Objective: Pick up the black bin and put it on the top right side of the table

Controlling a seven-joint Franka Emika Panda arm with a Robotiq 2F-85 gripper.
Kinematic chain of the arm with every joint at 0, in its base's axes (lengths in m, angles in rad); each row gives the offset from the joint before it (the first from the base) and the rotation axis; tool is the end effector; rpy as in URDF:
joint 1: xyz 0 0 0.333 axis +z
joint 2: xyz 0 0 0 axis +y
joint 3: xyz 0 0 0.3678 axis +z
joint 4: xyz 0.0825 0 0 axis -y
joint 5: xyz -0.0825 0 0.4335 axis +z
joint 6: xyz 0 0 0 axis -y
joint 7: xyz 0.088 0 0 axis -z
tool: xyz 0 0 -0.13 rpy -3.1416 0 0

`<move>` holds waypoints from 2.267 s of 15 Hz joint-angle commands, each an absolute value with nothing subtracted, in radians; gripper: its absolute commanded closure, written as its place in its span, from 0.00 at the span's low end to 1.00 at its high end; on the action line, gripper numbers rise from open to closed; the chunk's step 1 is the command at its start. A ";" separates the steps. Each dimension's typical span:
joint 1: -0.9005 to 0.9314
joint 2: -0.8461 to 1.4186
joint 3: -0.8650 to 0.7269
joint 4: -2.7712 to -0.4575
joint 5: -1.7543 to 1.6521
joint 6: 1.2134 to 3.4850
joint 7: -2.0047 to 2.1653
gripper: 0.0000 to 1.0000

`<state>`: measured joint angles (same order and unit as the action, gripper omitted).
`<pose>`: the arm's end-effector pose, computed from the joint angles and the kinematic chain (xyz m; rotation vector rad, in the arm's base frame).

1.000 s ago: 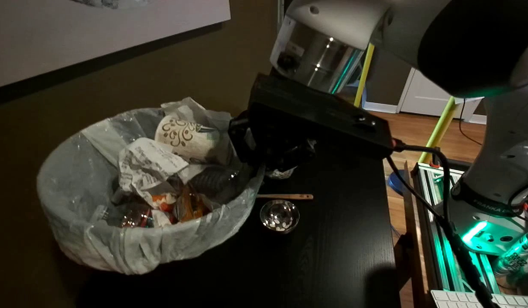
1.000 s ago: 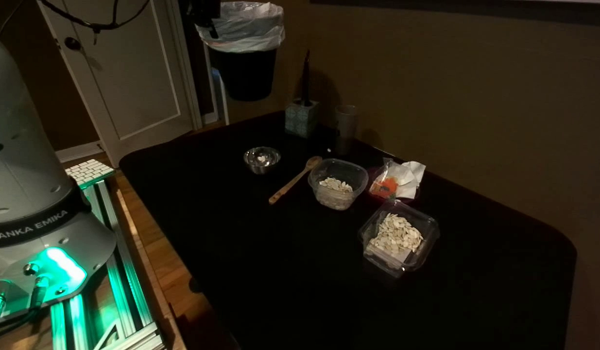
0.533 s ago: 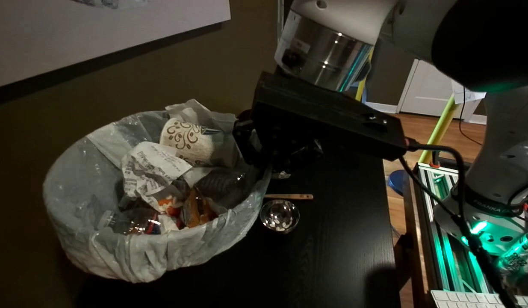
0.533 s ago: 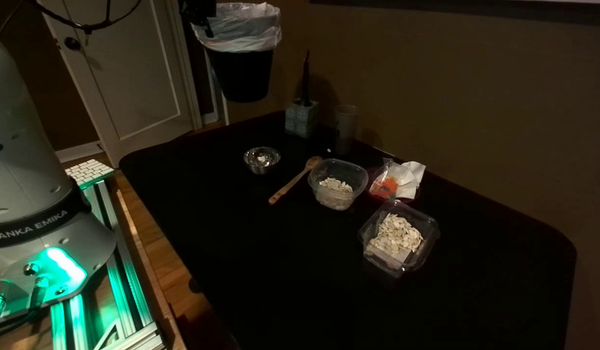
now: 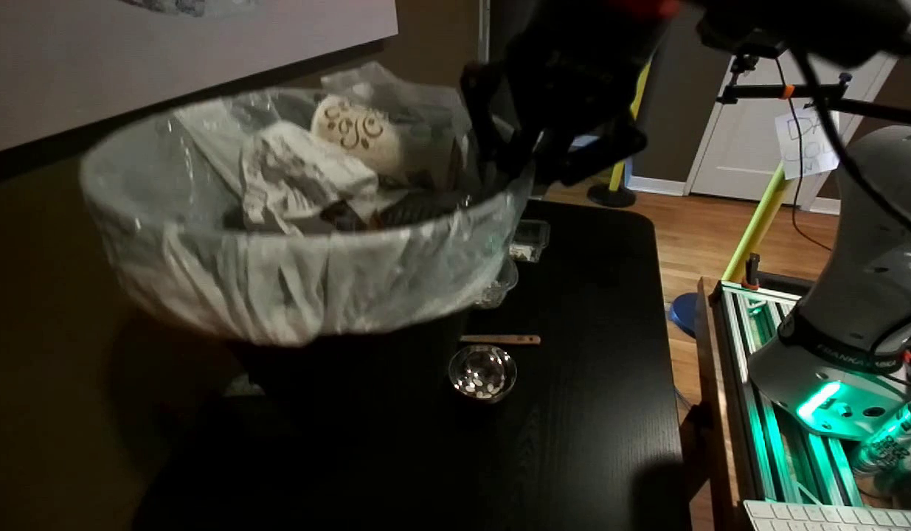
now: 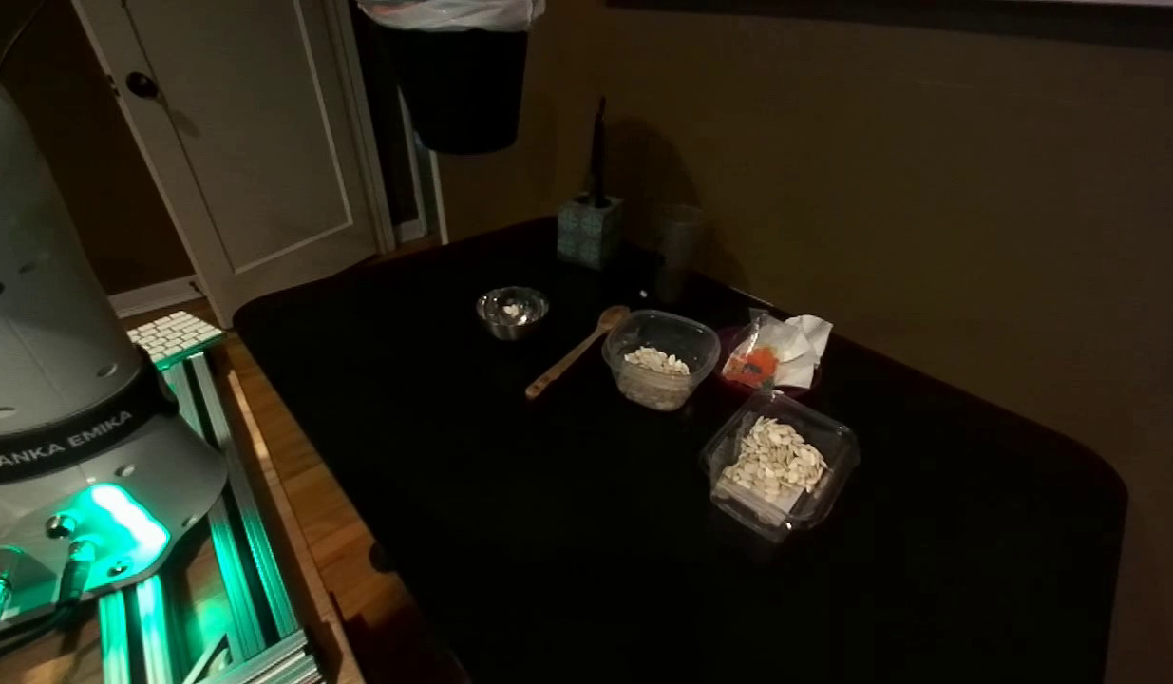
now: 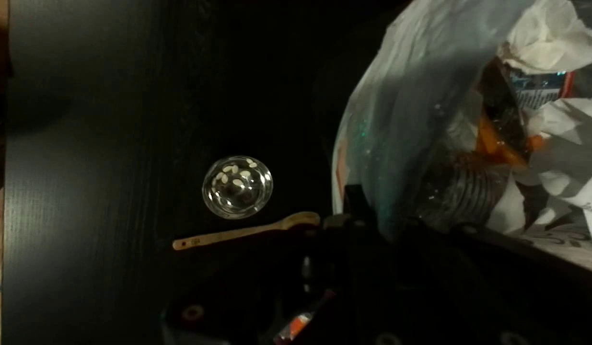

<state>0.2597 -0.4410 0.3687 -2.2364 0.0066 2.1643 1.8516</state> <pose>0.3874 0.3094 0.5793 -2.3240 1.6447 -0.3665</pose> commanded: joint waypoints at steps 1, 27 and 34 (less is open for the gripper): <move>0.193 -0.577 0.370 -2.232 -0.009 2.152 1.937 0.99; -0.064 -0.466 0.321 -2.036 -0.259 2.153 2.332 0.96; -0.178 -0.268 0.309 -1.896 -0.433 2.041 2.539 0.99</move>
<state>-0.1363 -0.3869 0.3366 -2.0100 -0.3433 2.1038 2.4556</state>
